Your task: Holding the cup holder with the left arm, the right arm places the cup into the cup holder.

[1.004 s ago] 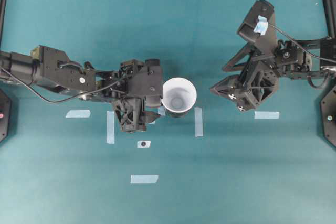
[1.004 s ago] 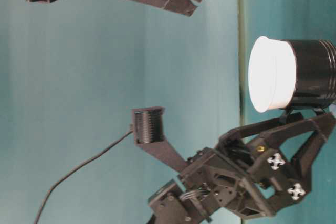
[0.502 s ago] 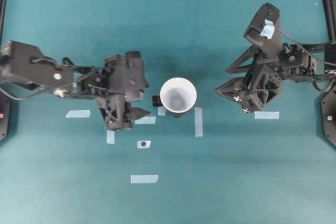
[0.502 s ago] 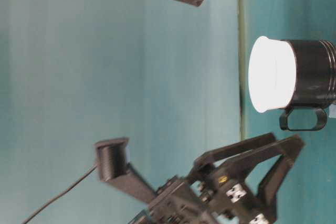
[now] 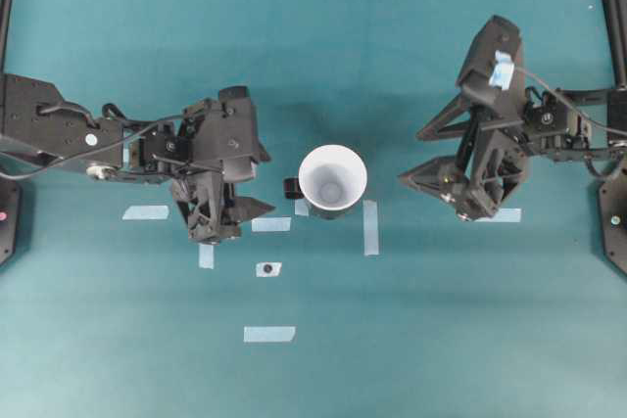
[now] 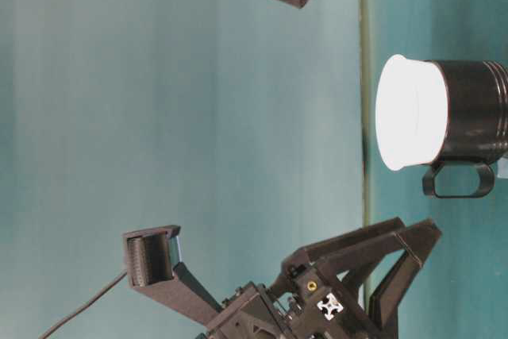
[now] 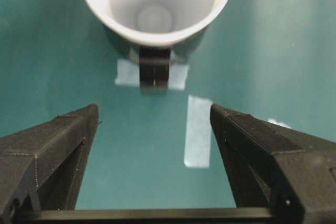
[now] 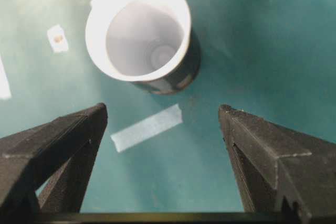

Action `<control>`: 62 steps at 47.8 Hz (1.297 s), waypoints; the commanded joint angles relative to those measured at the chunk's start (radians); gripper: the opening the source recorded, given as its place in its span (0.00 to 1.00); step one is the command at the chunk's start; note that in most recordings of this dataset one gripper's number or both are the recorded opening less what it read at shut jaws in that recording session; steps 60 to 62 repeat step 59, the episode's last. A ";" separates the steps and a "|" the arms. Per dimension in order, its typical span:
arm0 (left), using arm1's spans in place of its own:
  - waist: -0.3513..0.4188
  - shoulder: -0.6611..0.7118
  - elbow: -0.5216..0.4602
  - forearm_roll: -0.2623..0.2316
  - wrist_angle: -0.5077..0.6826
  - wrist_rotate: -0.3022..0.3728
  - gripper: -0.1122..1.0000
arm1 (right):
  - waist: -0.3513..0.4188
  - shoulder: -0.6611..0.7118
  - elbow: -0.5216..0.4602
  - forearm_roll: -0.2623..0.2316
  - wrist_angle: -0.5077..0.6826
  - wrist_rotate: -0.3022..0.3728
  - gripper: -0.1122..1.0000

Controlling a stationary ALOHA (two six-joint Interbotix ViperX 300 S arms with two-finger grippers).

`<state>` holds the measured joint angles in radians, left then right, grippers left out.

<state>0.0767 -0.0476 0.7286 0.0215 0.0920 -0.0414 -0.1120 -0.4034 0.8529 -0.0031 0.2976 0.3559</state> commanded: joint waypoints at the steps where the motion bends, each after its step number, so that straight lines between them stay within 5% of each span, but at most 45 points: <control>1: -0.002 -0.032 -0.015 0.002 0.000 0.000 0.91 | 0.005 -0.014 -0.011 -0.002 -0.008 -0.041 0.92; 15: -0.002 -0.051 -0.014 0.000 0.002 0.000 0.91 | 0.008 -0.028 -0.008 -0.003 0.000 -0.170 0.92; 62: -0.003 -0.054 -0.011 0.000 0.002 -0.003 0.91 | 0.008 -0.038 0.006 -0.003 0.000 -0.169 0.92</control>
